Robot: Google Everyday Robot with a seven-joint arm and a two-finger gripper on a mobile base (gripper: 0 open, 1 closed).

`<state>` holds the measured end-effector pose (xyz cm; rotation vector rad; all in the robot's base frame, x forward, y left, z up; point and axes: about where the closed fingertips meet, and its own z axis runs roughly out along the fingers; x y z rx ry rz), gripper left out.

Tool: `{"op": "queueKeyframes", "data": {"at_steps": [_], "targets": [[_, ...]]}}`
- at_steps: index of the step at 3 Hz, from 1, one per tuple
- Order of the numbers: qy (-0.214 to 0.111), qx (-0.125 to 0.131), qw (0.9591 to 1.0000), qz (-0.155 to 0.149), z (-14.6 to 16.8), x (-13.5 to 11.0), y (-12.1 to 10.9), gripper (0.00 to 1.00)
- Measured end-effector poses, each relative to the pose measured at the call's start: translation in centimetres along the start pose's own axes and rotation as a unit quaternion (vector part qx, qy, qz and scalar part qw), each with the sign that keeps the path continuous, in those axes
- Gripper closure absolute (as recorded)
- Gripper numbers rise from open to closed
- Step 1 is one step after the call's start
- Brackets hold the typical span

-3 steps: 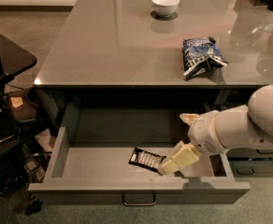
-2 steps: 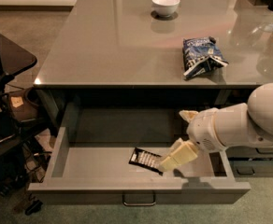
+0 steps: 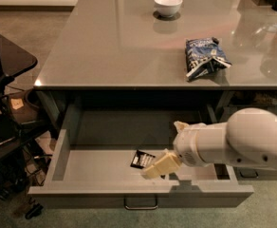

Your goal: Pick rxbar chocolate from top drawer and place on counter

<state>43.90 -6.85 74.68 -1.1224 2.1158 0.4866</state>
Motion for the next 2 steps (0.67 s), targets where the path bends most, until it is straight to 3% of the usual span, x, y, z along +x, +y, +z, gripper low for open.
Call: {"op": "queueKeyframes", "data": {"at_steps": [1,2], "targets": [[-0.008,0.071,0.9974,0.015,1.3,-2.2,-3.1,0.0],[-0.031,0.094,0.9947,0.029,2.3,-4.7,-4.3,0.0]]}}
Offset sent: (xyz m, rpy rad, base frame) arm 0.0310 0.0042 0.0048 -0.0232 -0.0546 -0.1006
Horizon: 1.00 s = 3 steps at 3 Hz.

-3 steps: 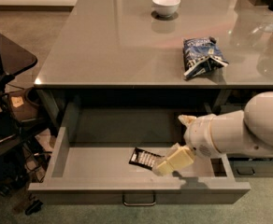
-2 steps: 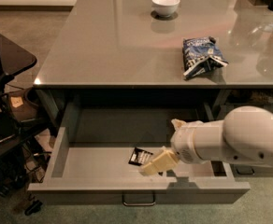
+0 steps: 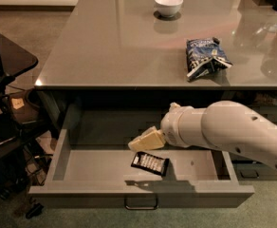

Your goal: Pick rxbar chocolate from top drawer and place on counter

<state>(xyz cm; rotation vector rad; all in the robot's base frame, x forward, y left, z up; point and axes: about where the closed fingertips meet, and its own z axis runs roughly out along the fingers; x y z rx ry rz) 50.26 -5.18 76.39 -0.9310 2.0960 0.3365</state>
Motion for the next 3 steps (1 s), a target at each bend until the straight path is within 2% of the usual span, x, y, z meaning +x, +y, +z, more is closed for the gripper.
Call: {"op": "queueKeyframes", "data": {"at_steps": [1,2,3], "targets": [[-0.012,0.003,0.9999,-0.001,3.28,2.25,1.64,0.0],[-0.022,0.013,0.9997,-0.003,3.34,1.53,1.27,0.0],[-0.022,0.013,0.9997,-0.003,3.34,1.53,1.27,0.0]]}}
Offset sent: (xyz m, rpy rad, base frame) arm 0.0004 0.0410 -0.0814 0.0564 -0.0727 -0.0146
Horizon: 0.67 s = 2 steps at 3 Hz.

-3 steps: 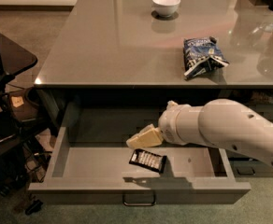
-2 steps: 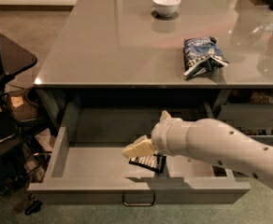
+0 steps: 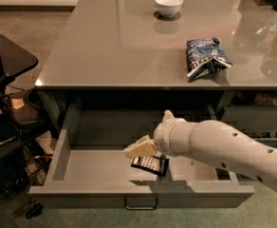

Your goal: Pick rxbar chocolate from top drawer and place on counter

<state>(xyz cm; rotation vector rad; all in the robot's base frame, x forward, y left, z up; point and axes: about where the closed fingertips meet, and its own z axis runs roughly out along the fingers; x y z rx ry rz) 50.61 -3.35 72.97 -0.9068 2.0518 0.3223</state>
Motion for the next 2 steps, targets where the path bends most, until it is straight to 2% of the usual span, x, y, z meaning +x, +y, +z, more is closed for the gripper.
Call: {"op": "queueKeyframes", "data": {"at_steps": [1,2], "targets": [[0.02,-0.012,0.9997,0.003,2.1,1.8,1.2,0.0],[0.048,-0.024,0.9982,0.025,5.2,5.1,2.8,0.0]]}}
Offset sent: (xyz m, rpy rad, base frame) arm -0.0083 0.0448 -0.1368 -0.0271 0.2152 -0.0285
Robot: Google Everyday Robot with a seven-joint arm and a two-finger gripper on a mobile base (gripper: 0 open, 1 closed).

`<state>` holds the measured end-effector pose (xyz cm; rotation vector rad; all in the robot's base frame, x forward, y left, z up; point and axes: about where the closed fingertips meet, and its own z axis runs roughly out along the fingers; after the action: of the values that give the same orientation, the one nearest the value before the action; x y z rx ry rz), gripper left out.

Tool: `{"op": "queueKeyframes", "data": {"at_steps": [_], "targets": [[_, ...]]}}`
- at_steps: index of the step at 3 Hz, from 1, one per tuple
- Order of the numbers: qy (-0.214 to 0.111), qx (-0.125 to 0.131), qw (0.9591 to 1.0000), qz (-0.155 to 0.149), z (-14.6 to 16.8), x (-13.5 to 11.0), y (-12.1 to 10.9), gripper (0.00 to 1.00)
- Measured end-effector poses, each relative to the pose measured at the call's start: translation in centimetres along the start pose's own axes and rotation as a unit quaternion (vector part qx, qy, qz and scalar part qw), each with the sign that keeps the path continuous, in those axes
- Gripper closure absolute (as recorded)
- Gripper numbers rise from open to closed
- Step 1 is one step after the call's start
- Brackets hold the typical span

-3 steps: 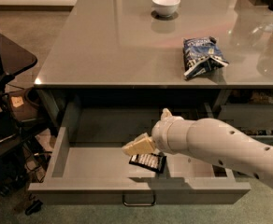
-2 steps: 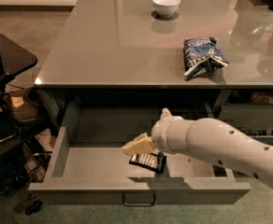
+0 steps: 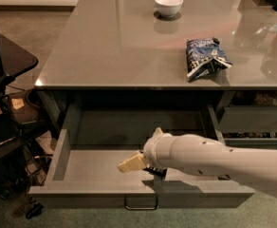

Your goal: Pick rxbar chocolate from top drawer and place on counter

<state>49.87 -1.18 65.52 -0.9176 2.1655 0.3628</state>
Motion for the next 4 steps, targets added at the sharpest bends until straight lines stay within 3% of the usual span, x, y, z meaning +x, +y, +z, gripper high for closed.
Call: {"op": "queueKeyframes", "data": {"at_steps": [2,3,4], "targets": [[0.006,-0.012,0.9999,-0.003,1.3,0.0,1.0,0.0],[0.042,-0.024,0.9984,0.031,3.5,3.2,1.1,0.0],[0.047,-0.026,0.998,0.032,4.1,3.3,1.1,0.0]]}}
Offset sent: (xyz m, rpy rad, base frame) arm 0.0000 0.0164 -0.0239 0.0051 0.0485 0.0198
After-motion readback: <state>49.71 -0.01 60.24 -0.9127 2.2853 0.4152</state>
